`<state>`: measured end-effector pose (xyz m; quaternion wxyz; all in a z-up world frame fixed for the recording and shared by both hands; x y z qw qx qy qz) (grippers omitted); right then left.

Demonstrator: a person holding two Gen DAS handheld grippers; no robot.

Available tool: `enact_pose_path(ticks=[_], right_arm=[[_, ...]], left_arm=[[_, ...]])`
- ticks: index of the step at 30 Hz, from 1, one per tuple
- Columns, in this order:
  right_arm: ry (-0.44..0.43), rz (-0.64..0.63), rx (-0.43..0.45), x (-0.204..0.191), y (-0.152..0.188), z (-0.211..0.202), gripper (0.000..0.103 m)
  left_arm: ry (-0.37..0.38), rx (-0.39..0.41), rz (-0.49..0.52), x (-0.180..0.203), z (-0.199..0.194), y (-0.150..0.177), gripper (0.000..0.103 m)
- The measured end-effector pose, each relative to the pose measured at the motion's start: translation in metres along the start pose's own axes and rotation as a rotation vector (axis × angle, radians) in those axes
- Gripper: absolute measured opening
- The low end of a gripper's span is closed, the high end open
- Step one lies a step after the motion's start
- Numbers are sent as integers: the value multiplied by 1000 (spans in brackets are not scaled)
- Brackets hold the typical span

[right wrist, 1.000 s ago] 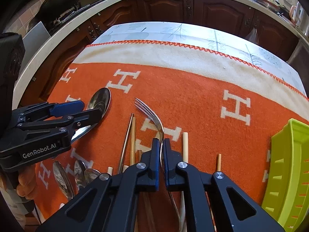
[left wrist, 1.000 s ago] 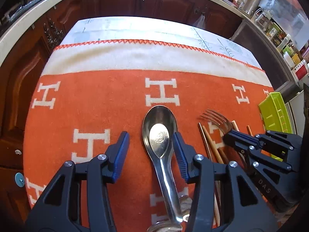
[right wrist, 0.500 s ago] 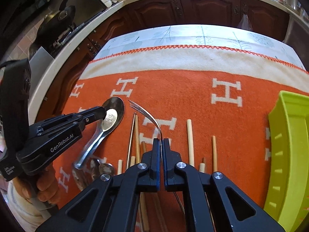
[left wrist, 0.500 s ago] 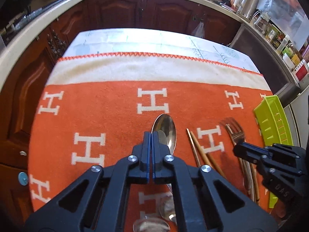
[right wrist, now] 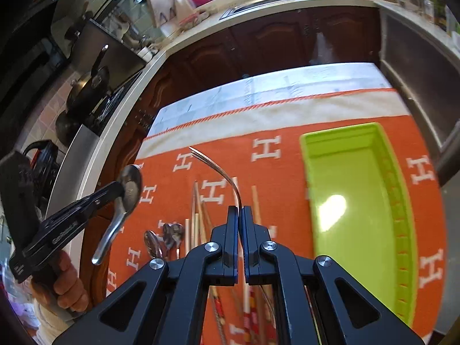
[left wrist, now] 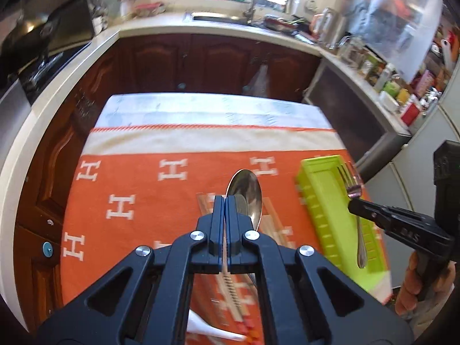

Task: Organize utensils
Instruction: 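Lower the fork into the green tray with the right tool while the left tool drops the spoon beside it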

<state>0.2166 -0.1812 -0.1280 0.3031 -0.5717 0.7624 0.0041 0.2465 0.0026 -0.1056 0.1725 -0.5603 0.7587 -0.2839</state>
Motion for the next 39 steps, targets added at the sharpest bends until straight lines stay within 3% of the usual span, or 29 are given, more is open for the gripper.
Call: enact_pose_path(ticks=[4, 8, 12, 18, 27, 33, 39], right_arm=[[55, 62, 28, 40, -22, -46, 2], [63, 131, 36, 81, -48, -73, 2], [29, 199, 0, 117, -62, -66, 2], [22, 285, -92, 146, -62, -11, 2], [-14, 358, -195, 150, -45, 66, 2], [-61, 389, -232, 154, -45, 101, 3], [-94, 379, -234, 144, -47, 117, 16]], left_arm=[[25, 28, 34, 61, -17, -25, 0], [49, 12, 58, 120, -5, -44, 0], [54, -35, 91, 168, 29, -50, 0], [-9, -96, 149, 202, 103, -44, 0], [-82, -155, 175, 179, 174, -29, 0], [-35, -157, 163, 170, 191, -28, 0], [-31, -156, 132, 159, 196, -31, 2]])
Point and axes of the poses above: each gripper's, at about its wrist camera, not at the fingertips, and z roughly the way its jaws point, x to its right, y to its underside, the point moved 9 cm from there along z, roughly the way its jaws point, and after that the axes turned 11 degrees about z, right-handed, at the moved point
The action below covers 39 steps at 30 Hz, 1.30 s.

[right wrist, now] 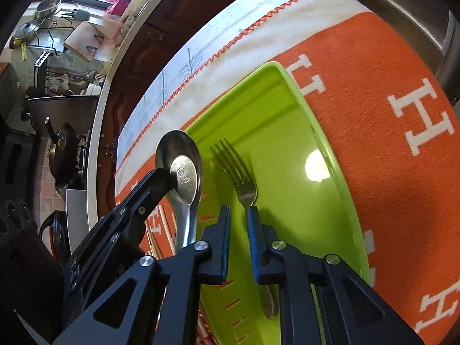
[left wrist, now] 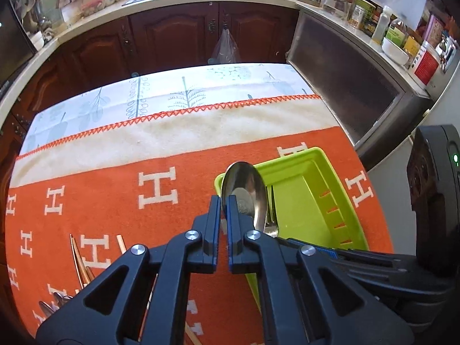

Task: Organize utensils
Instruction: 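Lower the fork into the green tray with the right tool while the left tool drops the spoon beside it, then move the open right tool over the white ceramic soup spoon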

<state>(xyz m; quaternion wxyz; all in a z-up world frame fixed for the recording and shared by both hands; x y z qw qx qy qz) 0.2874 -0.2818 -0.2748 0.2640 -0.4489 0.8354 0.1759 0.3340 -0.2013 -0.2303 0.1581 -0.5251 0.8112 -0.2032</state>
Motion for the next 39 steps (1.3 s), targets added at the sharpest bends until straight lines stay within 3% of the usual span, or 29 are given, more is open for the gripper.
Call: enact_pose_path(ticks=[6, 12, 15, 19, 25, 34, 39], right_arm=[[21, -10, -10, -4, 9, -1, 27], [69, -26, -21, 4, 24, -15, 28], [100, -59, -17, 7, 34, -26, 28], [176, -121, 10, 8, 47, -35, 30], [174, -146, 23, 12, 56, -52, 30], [177, -240, 90, -1, 82, -103, 31], [187, -301, 137, -23, 113, -130, 31]], left_arm=[[15, 6, -5, -2, -5, 1, 2], [33, -16, 23, 8, -1, 4, 2], [4, -17, 37, 10, 0, 4, 4], [3, -46, 35, 9, 4, 6, 9], [14, -52, 5, 3, -4, 10, 14], [29, -16, -2, -13, -73, 33, 14], [1, 11, 8, -32, -125, 59, 30]])
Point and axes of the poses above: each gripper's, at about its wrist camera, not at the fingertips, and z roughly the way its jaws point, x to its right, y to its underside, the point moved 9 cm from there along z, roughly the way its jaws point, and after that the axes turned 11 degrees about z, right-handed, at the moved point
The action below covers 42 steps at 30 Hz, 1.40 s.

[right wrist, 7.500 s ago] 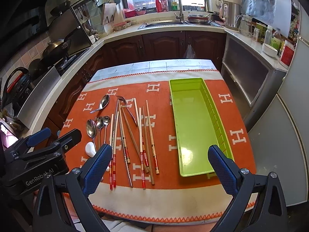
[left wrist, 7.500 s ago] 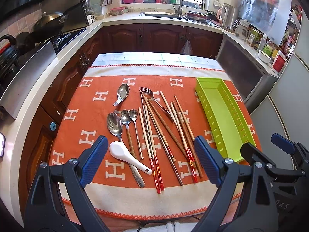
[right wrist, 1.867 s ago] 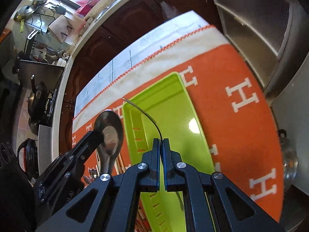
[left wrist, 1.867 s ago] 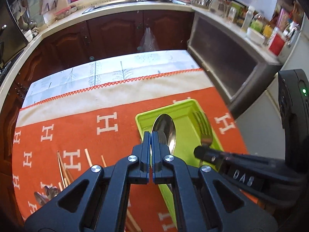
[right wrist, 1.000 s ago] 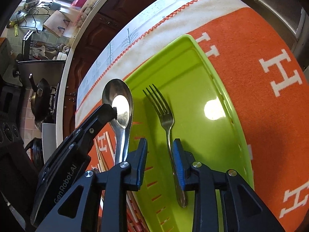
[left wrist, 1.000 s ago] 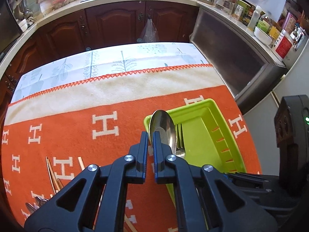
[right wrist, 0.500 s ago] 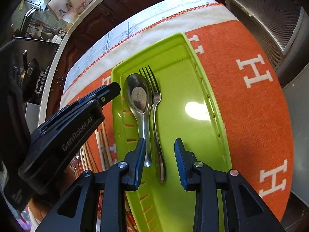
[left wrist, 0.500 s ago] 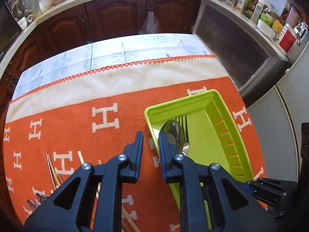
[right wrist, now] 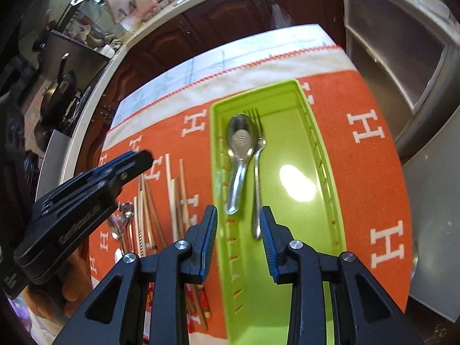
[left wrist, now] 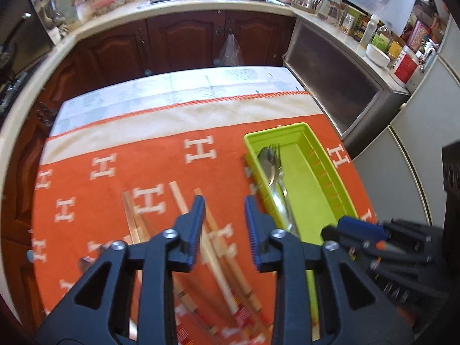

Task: Organize utensils
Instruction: 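Move the open right tool over the white ceramic soup spoon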

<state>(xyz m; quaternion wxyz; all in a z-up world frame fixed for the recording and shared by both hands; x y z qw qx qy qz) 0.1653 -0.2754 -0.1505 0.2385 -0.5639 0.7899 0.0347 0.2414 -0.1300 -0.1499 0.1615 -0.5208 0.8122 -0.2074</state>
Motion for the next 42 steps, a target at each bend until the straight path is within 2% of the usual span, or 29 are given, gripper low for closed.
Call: enact_pose_path(ticks=[2, 8, 14, 19, 24, 31, 37, 42], right_arm=[[-14, -23, 19, -13, 10, -14, 31], [-11, -97, 56, -60, 40, -36, 31], [-21, -175, 59, -103, 71, -40, 31], [-34, -224, 34, -129, 94, -25, 31], [-56, -283, 11, -149, 113, 2, 31], [-79, -450, -75, -188, 162, 52, 31], [-121, -546, -160, -221, 191, 97, 31], [-137, -594, -223, -238, 203, 128, 28]], left_arm=[[-29, 19, 6, -13, -24, 11, 35], [-65, 47, -47, -62, -87, 50, 36], [-98, 42, -117, -106, -117, 98, 36], [-81, 7, -199, -130, -113, 143, 36], [-44, -41, -278, -144, -88, 183, 36], [2, -87, -347, -154, -59, 228, 36], [29, -99, -373, -163, -52, 251, 36], [51, -109, -395, -172, -46, 261, 36]])
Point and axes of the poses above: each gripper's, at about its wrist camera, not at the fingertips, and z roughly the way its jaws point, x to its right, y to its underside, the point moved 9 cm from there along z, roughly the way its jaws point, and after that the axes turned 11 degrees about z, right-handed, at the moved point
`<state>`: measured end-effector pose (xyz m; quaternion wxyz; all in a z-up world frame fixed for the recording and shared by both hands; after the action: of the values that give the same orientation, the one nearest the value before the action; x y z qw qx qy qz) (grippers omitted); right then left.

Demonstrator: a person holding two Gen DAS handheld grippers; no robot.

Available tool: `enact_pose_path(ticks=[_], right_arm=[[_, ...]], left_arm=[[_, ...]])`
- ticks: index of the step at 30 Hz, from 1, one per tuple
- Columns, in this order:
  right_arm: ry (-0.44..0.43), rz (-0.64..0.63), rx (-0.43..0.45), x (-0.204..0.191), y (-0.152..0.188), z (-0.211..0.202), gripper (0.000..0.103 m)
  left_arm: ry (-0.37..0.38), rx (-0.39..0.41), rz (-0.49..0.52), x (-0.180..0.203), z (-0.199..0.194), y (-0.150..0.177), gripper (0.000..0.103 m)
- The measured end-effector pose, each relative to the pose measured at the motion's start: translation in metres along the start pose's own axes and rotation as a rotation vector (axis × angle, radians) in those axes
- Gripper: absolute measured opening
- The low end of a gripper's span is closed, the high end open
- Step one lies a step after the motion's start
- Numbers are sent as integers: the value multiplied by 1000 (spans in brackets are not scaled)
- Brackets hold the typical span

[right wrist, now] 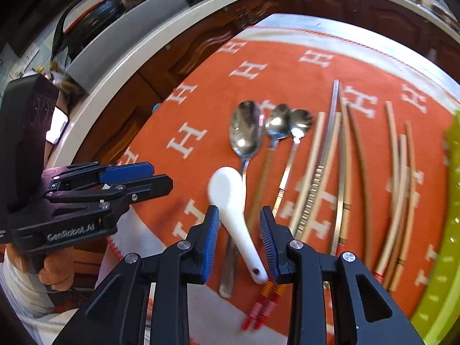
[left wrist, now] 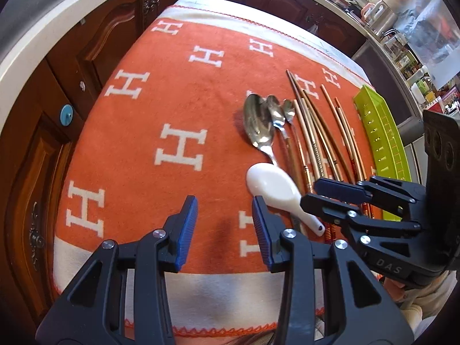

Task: Organize utensils
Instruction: 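Move the open right tool over the white ceramic soup spoon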

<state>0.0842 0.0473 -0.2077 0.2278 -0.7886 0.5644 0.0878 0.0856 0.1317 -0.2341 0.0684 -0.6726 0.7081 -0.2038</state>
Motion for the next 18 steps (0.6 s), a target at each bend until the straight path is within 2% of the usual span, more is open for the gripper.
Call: enact_pose_path(ticks=[11, 18], right_arm=[[-16, -22, -71, -4, -6, 33, 25], [-11, -86, -38, -14, -1, 26, 20]], left_arm=[[45, 10, -16, -6, 8, -5, 36], [56, 15, -27, -8, 9, -8, 36]])
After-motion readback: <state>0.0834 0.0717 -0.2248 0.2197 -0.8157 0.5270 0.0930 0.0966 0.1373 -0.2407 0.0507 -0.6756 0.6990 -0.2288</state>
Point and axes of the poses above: each gripper's, at about its wrist camera, not at the fingertips, and z roughly the way its jaws point, x to its right, y to its underside, the point moved 9 cm from there along z, roughly the way its jaws point, and after that the axes turned 11 degrees about z, right-handed, at the moved point
